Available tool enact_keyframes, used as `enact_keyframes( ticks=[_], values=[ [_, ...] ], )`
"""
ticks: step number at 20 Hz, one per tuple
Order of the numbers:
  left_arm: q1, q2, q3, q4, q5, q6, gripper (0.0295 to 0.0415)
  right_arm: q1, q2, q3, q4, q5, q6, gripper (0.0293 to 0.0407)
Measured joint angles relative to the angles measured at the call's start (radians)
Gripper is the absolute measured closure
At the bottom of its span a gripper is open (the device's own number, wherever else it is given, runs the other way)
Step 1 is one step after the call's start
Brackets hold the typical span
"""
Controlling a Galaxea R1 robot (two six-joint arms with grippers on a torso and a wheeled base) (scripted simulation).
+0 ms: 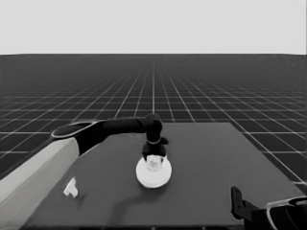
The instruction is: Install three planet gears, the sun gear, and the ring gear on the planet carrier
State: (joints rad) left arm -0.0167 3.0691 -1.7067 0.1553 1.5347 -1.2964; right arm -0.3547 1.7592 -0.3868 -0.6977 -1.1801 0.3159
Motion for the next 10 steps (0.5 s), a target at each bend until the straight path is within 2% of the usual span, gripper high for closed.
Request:
enact_keyframes(
  ticks=[6,7,8,9,10],
  values=[
    [-0.012,0.001,0.002,-0.011,0.004,-0.063,0.0326,0.000,0.000,0.000,0.000,0.000,0.000,0.0315],
    [-0.031,-0.279,0.458,-0.023,0.031,-0.232,0.0326,0.000,0.000,0.000,0.000,0.000,0.000,0.0315],
    [-0.047,-0.648,0.764,-0.040,0.026,-0.182,0.0326,0.000,0.000,0.000,0.000,0.000,0.000,0.0315],
    [-0.060,-0.875,0.824,-0.054,0.007,-0.020,0.0326,0.000,0.000,0.000,0.000,0.000,0.000,0.0315],
    [-0.069,-0.999,0.808,-0.066,-0.005,0.118,0.0326,0.000,0.000,0.000,0.000,0.000,0.000,0.0315]
  ],
)
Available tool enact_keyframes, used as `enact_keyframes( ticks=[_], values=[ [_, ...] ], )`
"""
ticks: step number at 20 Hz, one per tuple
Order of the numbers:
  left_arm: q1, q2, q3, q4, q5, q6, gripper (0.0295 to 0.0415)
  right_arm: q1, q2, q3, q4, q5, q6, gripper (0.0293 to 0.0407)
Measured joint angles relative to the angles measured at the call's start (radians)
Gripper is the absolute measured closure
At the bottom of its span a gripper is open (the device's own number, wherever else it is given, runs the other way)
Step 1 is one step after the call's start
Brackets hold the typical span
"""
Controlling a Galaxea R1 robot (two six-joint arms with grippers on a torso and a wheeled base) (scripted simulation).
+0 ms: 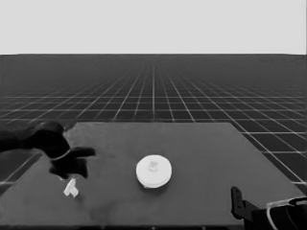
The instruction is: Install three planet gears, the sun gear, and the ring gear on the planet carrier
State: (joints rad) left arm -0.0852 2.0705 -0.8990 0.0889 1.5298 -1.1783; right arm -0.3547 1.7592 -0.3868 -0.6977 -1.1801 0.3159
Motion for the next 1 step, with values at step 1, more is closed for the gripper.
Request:
enact_keyframes(
  ticks=[1],
  values=[
    [-0.005,-0.062,-0.028,-0.008,-0.006,0.091,0.0326,0.000,0.000,0.000,0.000,0.000,0.000,0.0315]
  ],
)
